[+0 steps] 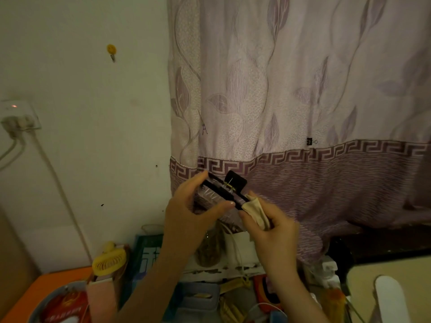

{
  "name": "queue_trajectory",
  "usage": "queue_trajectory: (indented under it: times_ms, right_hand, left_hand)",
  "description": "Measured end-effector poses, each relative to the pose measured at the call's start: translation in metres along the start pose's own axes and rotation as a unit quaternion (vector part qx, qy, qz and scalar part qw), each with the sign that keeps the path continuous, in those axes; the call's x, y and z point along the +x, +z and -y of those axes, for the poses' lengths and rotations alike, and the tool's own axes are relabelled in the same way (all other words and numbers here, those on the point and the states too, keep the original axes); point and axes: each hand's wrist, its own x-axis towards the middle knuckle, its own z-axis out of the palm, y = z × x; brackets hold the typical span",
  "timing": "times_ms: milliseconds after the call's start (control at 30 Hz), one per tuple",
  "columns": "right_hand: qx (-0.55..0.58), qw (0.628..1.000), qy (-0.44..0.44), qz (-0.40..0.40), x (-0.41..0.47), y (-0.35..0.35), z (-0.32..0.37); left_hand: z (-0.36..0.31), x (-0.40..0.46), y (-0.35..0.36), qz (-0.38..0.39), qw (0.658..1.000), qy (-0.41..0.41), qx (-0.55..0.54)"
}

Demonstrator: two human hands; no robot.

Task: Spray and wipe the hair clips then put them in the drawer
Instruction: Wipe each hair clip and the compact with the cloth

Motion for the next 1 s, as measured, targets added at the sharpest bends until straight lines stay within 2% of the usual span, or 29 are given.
queue_trajectory:
  times_ms: [100, 300, 500, 600, 767, 1000]
  right_hand:
    - [-0.015, 1.0, -0.01, -0.019, -0.007, 0.005, 0.003]
    - [-0.038, 0.996, -0.047, -0.058, -0.018, 0.014, 0.004]
    - [-0.05, 0.992, -0.084, -0.075, -0.022, 0.016, 0.006]
    - [-0.043, 0.995, -0.069, -0.062, -0.023, 0.016, 0.005]
    - [-0.005, 1.0, -0.006, 0.019, -0.024, 0.01, 0.007]
    - [0.099, 0.989, 0.082, 0.069, -0.014, 0.0, 0.023]
  left_hand:
    - [0.003, -0.005, 0.008, -0.018, 1.0, 0.013, 0.017]
    - [0.003, -0.01, 0.017, -0.056, 0.998, 0.014, -0.034]
    - [0.012, -0.007, 0.016, -0.064, 0.997, 0.023, -0.037]
    - [0.018, -0.005, 0.012, -0.058, 0.997, 0.029, -0.044]
    - [0.022, -0.002, 0.004, -0.044, 0.995, 0.027, -0.088]
    - [0.02, 0.0, -0.007, -0.01, 0.995, 0.033, -0.093]
